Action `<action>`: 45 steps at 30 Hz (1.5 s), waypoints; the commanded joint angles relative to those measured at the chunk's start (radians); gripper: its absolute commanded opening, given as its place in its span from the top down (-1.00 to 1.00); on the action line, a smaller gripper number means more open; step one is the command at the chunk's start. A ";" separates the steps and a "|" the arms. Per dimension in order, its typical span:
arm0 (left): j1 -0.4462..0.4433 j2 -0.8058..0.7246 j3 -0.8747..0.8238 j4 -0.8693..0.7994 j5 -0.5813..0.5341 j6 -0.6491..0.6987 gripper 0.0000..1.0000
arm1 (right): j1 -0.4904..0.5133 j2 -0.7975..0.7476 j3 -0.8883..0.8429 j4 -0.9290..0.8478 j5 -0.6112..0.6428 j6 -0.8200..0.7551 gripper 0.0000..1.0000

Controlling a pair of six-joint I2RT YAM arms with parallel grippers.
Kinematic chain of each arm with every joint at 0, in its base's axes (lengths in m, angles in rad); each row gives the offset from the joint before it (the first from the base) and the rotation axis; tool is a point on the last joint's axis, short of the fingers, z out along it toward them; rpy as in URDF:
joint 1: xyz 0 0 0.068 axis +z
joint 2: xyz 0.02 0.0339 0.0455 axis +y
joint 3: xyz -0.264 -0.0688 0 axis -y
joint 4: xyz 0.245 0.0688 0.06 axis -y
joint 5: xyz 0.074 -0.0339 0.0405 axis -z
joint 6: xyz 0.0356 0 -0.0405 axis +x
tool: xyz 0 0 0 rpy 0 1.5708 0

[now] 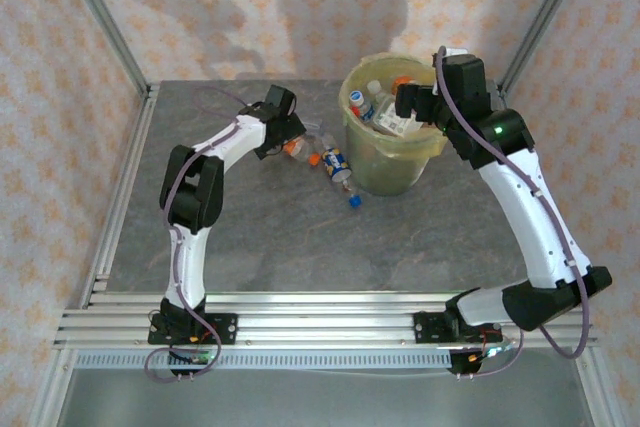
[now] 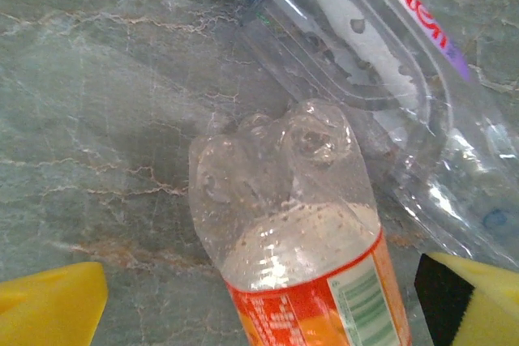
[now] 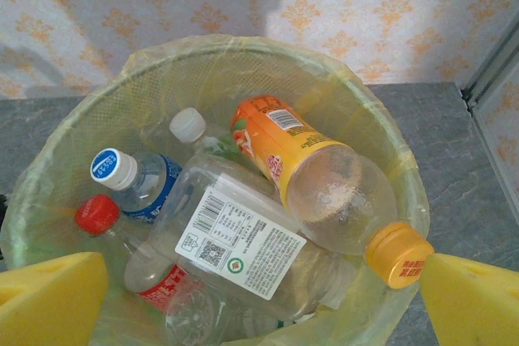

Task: Put the plastic bottles in the bin

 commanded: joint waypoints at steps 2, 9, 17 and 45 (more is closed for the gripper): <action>-0.006 0.031 0.055 -0.025 0.006 -0.033 -0.92 | 0.004 -0.035 -0.015 -0.001 -0.005 0.015 -0.98; -0.006 0.079 0.062 -0.020 0.014 -0.054 -0.72 | 0.003 -0.045 -0.025 0.003 0.000 0.016 -0.98; -0.006 0.080 0.010 -0.007 -0.006 -0.060 -0.66 | 0.003 -0.044 -0.035 0.010 0.003 0.014 -0.98; -0.099 -0.449 0.084 -0.078 -0.035 0.176 0.00 | 0.004 -0.133 -0.077 0.045 0.015 0.047 -0.98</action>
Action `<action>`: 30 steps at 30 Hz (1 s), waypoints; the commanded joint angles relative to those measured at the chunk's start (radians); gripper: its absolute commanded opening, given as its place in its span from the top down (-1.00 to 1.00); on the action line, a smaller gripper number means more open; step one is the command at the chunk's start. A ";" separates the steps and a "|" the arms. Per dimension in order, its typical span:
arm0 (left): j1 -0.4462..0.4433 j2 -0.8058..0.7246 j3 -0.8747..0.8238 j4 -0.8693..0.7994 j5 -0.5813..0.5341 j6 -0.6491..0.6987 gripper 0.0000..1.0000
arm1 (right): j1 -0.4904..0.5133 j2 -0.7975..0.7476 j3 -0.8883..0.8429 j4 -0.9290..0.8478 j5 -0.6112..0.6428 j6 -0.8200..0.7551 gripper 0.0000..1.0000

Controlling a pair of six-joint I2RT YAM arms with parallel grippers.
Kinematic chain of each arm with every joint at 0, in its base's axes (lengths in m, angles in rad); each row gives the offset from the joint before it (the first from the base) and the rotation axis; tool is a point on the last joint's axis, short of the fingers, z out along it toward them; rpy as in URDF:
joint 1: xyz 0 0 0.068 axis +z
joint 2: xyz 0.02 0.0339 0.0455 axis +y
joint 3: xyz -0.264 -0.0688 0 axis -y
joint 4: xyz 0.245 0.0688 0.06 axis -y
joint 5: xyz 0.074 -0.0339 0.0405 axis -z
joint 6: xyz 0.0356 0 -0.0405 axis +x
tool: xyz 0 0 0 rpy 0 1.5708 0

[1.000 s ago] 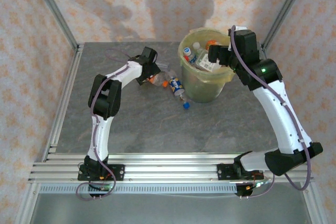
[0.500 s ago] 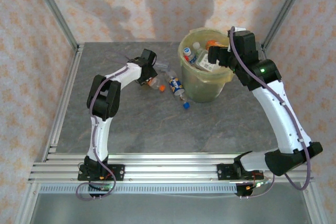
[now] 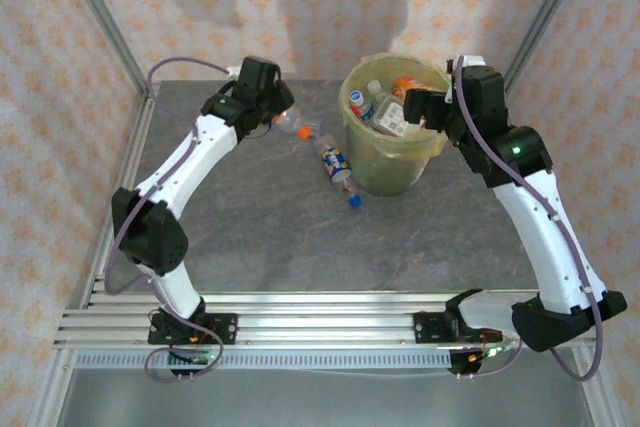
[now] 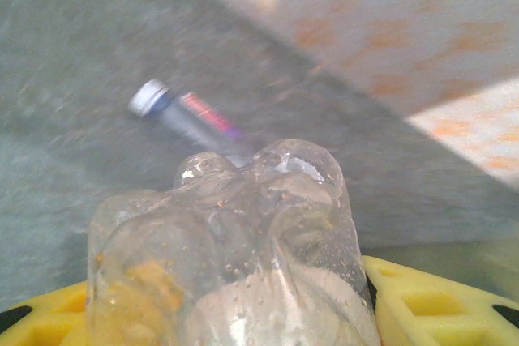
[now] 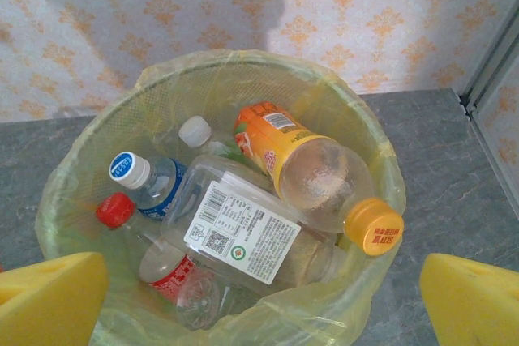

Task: Put the plastic bottles in the bin

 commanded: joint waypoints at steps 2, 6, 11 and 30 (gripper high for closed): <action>-0.071 -0.009 0.169 -0.039 0.025 0.151 -0.01 | 0.003 -0.022 -0.018 0.029 0.013 0.022 -0.98; -0.131 0.059 0.326 -0.009 0.060 0.296 -0.02 | 0.003 -0.024 -0.030 0.036 0.010 0.027 -0.98; -0.177 0.195 0.531 -0.003 0.109 0.425 -0.04 | 0.004 -0.022 -0.039 0.043 -0.006 0.034 -0.98; -0.222 0.564 0.958 -0.087 0.258 0.564 -0.15 | 0.003 -0.001 -0.063 0.058 -0.074 0.061 -0.98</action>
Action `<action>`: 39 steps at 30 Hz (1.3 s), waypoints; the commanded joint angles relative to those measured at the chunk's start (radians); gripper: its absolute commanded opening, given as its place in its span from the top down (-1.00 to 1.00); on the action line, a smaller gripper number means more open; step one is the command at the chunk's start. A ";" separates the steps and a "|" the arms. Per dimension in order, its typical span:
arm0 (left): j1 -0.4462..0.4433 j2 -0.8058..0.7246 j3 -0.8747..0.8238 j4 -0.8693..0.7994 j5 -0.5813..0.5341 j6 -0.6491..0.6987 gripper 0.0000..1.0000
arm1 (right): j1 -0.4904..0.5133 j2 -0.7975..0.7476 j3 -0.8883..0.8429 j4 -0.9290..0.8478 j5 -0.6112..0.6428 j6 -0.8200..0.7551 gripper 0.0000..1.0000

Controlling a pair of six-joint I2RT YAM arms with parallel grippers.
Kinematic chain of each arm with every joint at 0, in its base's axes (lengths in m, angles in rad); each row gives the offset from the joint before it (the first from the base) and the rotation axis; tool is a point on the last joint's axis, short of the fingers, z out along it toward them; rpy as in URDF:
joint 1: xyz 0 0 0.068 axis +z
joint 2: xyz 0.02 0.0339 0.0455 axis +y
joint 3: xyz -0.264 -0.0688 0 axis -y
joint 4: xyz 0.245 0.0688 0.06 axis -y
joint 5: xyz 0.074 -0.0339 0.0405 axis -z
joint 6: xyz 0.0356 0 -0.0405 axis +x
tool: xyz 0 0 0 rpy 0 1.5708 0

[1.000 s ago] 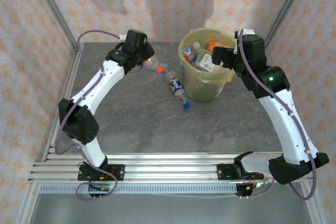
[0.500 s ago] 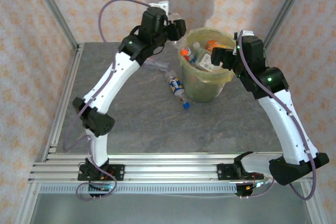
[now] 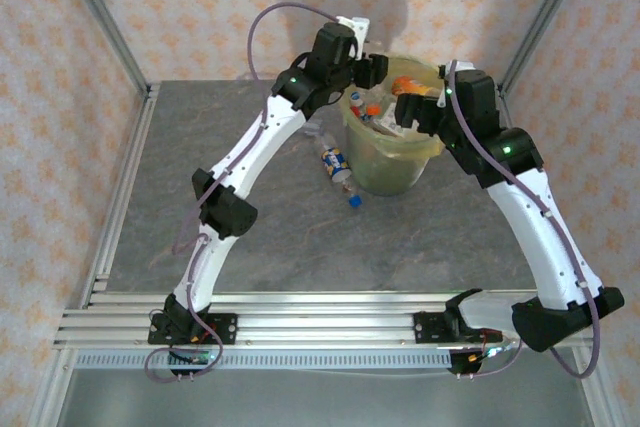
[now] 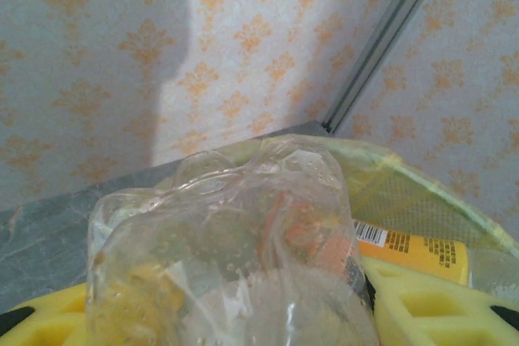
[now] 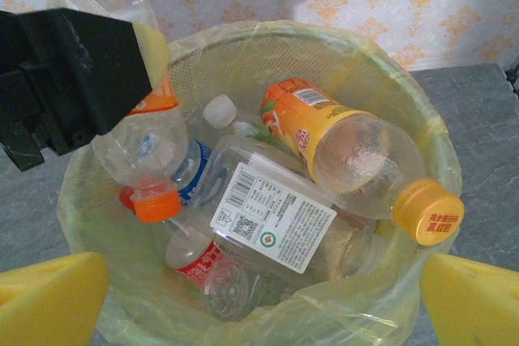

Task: Put the plastic bottles in the bin

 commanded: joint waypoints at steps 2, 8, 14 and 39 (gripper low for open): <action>-0.003 -0.006 0.045 -0.087 0.024 0.034 -0.24 | 0.004 -0.004 0.001 0.018 0.000 0.017 -0.98; -0.003 0.001 0.045 -0.128 0.015 0.055 -0.71 | 0.004 0.001 0.004 0.026 -0.007 0.015 -0.98; -0.003 -0.004 0.066 -0.109 0.025 0.053 -0.93 | 0.004 0.006 0.015 0.027 -0.017 0.016 -0.98; -0.015 0.050 0.024 -0.168 -0.056 0.039 0.08 | 0.003 0.007 0.027 0.015 -0.020 0.016 -0.98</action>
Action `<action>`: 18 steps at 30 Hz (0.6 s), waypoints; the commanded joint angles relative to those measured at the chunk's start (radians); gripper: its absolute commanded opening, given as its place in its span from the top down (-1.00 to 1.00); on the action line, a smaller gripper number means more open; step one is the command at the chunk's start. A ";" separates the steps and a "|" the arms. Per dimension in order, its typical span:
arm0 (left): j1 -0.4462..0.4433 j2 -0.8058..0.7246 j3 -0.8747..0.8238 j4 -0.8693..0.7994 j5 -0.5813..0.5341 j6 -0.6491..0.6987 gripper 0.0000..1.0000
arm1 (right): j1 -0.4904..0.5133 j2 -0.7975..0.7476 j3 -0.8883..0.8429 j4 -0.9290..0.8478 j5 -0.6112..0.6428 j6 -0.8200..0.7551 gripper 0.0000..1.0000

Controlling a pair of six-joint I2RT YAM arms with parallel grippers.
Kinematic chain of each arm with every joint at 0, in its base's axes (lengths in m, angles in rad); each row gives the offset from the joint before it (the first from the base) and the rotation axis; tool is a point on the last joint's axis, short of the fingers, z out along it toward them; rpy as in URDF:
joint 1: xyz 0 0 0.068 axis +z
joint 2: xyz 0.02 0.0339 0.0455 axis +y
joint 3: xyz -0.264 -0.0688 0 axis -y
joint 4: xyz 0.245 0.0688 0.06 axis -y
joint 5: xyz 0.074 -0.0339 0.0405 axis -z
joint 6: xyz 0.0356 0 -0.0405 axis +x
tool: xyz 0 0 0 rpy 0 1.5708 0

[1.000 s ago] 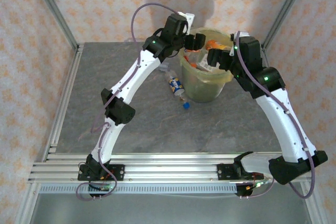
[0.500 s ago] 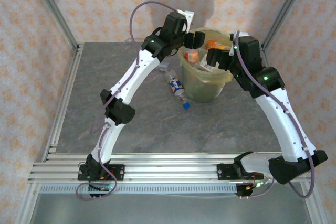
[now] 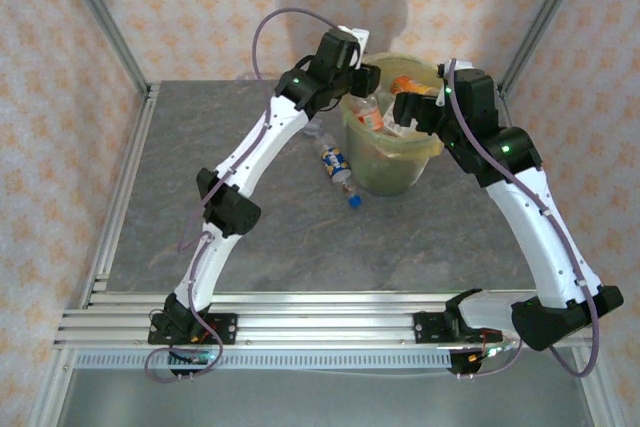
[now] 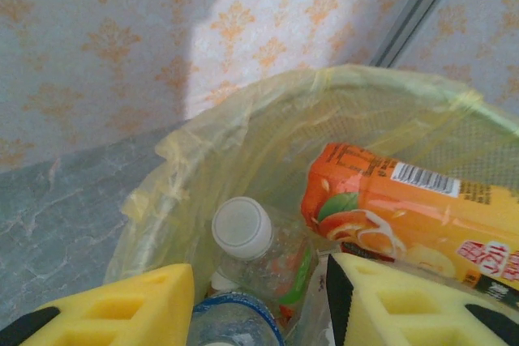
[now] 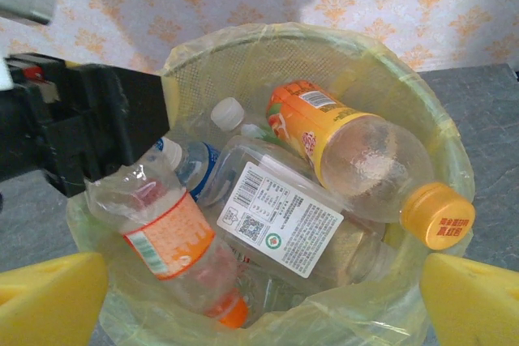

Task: Put the plastic bottles in the bin

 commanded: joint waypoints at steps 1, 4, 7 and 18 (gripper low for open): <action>-0.016 0.001 -0.033 -0.039 0.004 0.013 0.09 | 0.004 0.000 0.027 -0.001 -0.003 0.008 -0.98; -0.022 -0.010 -0.076 -0.036 -0.007 0.024 0.10 | 0.004 0.001 0.028 -0.002 0.001 0.007 -0.98; -0.023 -0.017 -0.081 -0.042 -0.036 0.031 0.08 | 0.004 0.002 0.031 0.000 -0.003 0.007 -0.98; -0.020 -0.154 0.020 -0.027 -0.174 0.009 -0.35 | 0.042 0.024 0.090 -0.023 0.003 -0.002 -0.98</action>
